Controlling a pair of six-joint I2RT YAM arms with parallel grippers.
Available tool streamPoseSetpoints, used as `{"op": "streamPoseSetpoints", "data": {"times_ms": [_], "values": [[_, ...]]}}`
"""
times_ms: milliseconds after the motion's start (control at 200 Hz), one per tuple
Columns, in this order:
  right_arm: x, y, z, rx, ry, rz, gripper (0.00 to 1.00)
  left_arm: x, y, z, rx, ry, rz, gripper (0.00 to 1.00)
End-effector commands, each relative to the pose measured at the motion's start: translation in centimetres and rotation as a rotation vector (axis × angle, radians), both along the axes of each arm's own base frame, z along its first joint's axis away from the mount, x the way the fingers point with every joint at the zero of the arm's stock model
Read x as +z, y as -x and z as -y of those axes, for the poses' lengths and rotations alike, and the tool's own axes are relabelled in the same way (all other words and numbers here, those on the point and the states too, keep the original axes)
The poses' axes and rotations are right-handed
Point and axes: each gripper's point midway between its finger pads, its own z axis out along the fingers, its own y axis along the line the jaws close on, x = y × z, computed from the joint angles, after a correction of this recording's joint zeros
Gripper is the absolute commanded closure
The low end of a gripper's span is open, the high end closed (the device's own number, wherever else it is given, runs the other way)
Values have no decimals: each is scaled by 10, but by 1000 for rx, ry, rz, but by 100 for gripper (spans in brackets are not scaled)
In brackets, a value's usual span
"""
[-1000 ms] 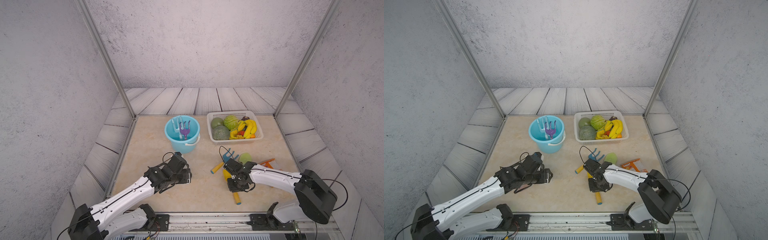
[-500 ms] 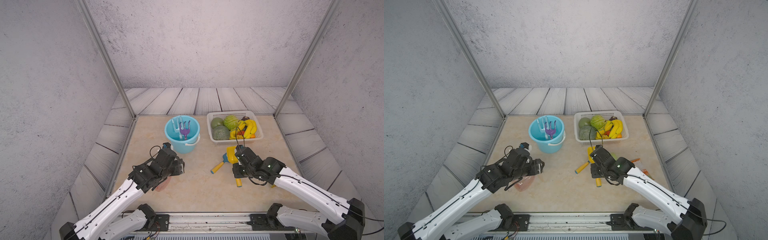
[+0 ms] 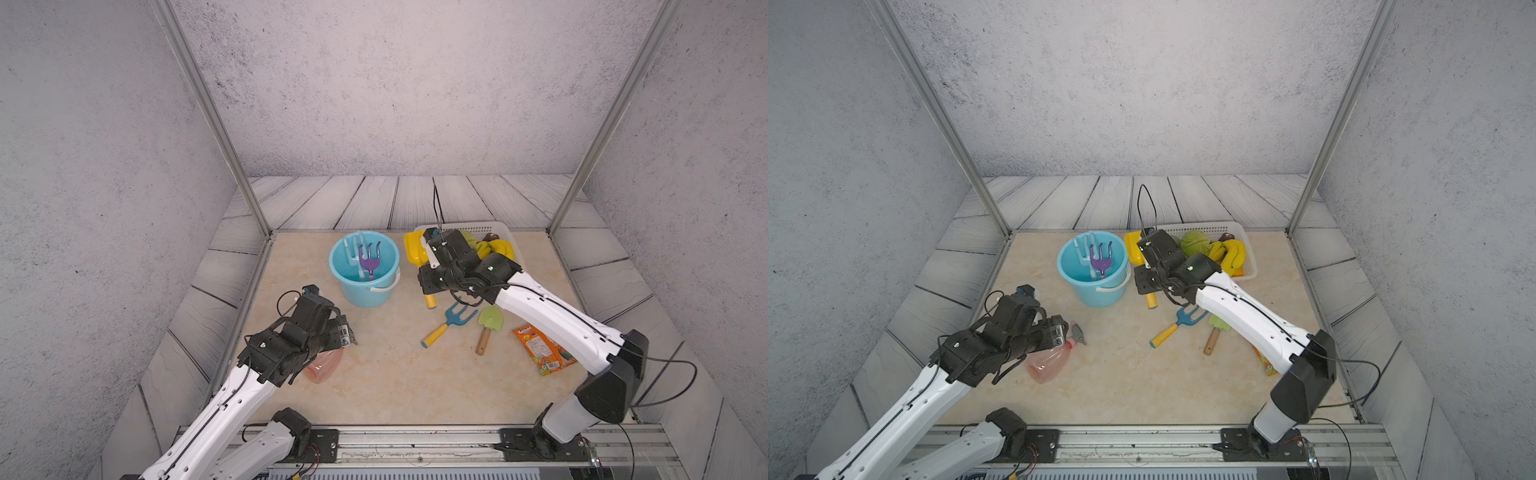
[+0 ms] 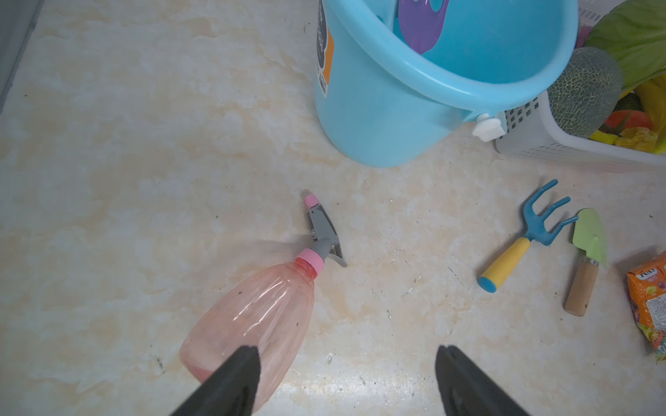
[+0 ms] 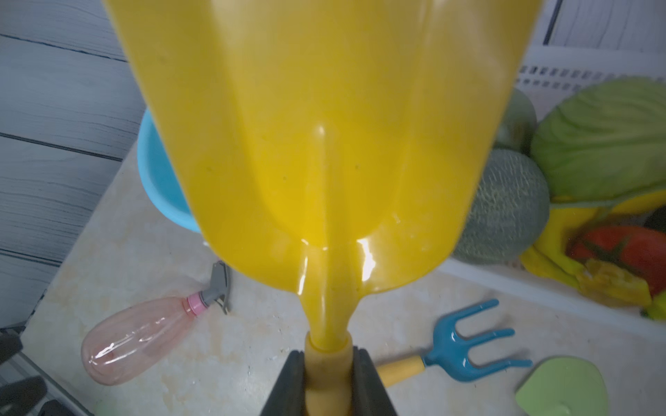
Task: Organize the gardening tools
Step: Place the gardening tool in the container.
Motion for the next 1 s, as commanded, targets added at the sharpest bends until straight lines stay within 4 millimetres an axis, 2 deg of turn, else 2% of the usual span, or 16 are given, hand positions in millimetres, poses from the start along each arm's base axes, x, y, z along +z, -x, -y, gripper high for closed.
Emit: {"op": "streamPoseSetpoints", "data": {"times_ms": [0, 190, 325, 430, 681, 996], "values": [[6, -28, -33, 58, -32, 30, 77, -7, 8, -8, 22, -14, -38, 17], [18, -73, -79, 80, -126, 64, 76, -14, 11, -7, 32, 12, -51, 17], [25, -99, -104, 78, -212, 94, 76, -18, 12, -6, 31, 23, -60, 17], [23, -117, -119, 63, -264, 129, 75, -18, 13, -7, 33, 24, -60, 17], [-5, -142, -144, 58, -318, 153, 74, -18, 15, -6, 29, 33, -56, 17], [-55, -147, -148, 51, -265, 101, 72, -24, 16, -7, 27, 31, -61, 17]]}}
